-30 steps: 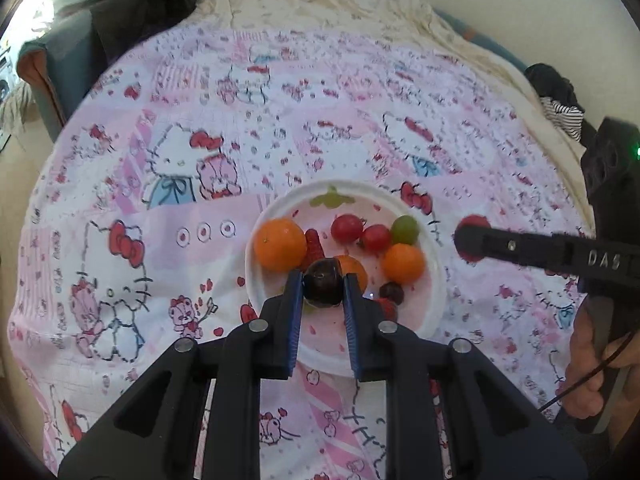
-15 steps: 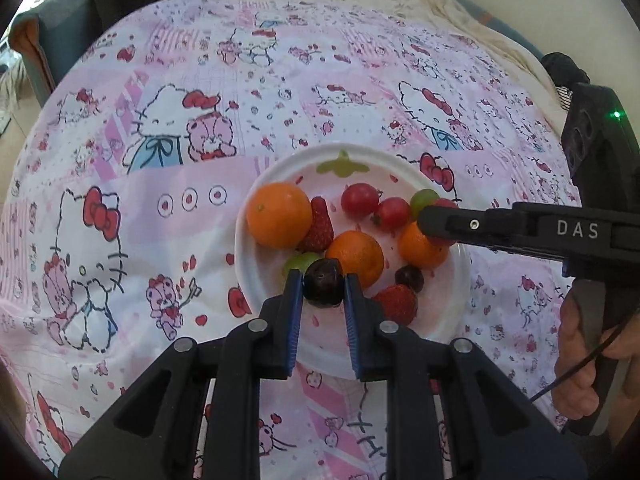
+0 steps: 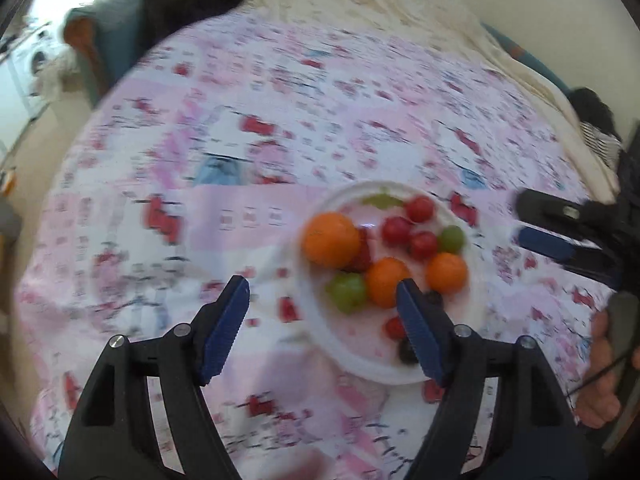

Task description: Organize fruits

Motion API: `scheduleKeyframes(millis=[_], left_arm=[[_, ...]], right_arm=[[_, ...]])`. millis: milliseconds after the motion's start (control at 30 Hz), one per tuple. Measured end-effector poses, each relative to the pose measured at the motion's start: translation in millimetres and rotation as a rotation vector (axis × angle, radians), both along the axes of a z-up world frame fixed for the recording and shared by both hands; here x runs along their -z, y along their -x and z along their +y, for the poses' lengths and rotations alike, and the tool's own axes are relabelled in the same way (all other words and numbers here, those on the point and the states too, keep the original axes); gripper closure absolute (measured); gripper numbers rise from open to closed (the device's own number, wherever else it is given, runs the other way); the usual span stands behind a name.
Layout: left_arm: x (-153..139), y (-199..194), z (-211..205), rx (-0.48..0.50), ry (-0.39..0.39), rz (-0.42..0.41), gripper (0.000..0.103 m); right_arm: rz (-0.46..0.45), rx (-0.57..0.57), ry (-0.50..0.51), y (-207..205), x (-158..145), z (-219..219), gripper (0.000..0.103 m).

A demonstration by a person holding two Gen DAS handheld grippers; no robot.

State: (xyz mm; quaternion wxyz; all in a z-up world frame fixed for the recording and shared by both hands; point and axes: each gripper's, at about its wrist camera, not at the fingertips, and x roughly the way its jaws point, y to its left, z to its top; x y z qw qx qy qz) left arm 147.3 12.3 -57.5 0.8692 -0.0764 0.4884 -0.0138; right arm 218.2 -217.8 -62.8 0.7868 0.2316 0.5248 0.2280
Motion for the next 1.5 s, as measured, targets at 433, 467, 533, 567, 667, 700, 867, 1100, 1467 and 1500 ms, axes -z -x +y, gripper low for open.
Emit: scheduleKeyframes(millis=[433,467,533,567,667,700,867,1100,1467,1500], left_arm=[[-76.9,71.8,28.9,-0.079,-0.097,-0.225,0.000],[-77.7,78.0,30.0,-0.076,-0.096,-0.223,0.000],[-77.6,88.0,31.3,-0.074,-0.084,-0.219,0.000],[-76.7,95.0,31.7,-0.074,-0.075,-0.218,0.000],[-71.4,111.9,27.9,-0.069,-0.025,-0.206,0.000],[-68.3,119.0,24.4,-0.057,-0.007,-0.203,0.000],[-68.4,141.0,3.3,0.000,-0.072,-0.255,0.000],[-65.3,140.5,0.6,-0.003,-0.076,-0.259,0.000],[-65.1,138.8,1.0,-0.014,-0.047,-0.258,0.000],[-65.0,138.7,1.0,-0.015,-0.045,-0.258,0.000]], right_arm=[[-0.309,0.071,0.189,105.0,-75.2,-21.1,0.008],[-0.331,0.074,0.211,115.3,-77.7,-21.1,0.007],[-0.366,0.079,0.251,135.3,-79.7,-18.8,0.005],[-0.375,0.083,0.268,141.9,-80.0,-18.0,0.003],[-0.377,0.084,0.275,162.8,-77.9,-15.2,0.001],[-0.369,0.086,0.274,166.6,-76.9,-15.1,0.001],[-0.393,0.144,0.330,187.3,-72.9,-12.1,0.001],[-0.419,0.132,0.383,196.3,-69.3,0.5,0.001],[-0.444,0.122,0.464,194.4,-62.3,15.1,0.001],[-0.440,0.124,0.466,193.8,-61.6,14.9,0.001]])
